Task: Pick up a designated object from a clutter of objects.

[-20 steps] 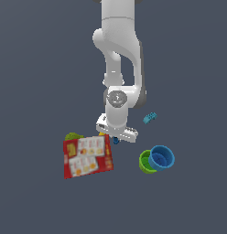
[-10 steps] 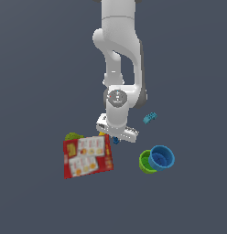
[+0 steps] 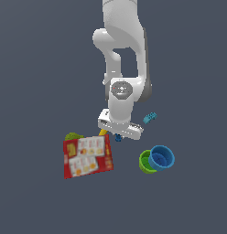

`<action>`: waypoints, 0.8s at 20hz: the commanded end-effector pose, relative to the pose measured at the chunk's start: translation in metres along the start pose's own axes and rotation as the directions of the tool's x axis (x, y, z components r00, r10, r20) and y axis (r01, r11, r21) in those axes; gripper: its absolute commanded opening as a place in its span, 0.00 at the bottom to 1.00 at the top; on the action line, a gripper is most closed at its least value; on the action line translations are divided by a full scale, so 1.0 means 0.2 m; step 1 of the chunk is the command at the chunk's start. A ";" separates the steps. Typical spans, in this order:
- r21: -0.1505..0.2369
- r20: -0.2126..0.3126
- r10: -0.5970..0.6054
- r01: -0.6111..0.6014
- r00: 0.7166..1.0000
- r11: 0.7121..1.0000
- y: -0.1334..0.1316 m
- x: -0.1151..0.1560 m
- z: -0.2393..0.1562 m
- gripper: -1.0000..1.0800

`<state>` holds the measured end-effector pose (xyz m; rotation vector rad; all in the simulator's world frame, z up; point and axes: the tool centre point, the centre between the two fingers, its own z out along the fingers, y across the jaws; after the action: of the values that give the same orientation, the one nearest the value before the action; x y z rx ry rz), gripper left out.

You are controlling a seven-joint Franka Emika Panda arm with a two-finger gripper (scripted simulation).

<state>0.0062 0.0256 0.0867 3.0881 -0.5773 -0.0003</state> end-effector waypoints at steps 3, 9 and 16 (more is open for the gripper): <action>0.000 -0.001 0.000 0.000 1.000 1.000 -0.06 0.02 -0.18 0.00; -0.001 -0.001 0.000 0.000 1.000 1.000 -0.16 0.04 -0.47 0.00; -0.001 -0.001 0.000 0.000 1.000 1.000 -0.28 0.08 -0.82 0.00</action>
<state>0.0381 0.0671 0.2360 3.0876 -0.5773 0.0020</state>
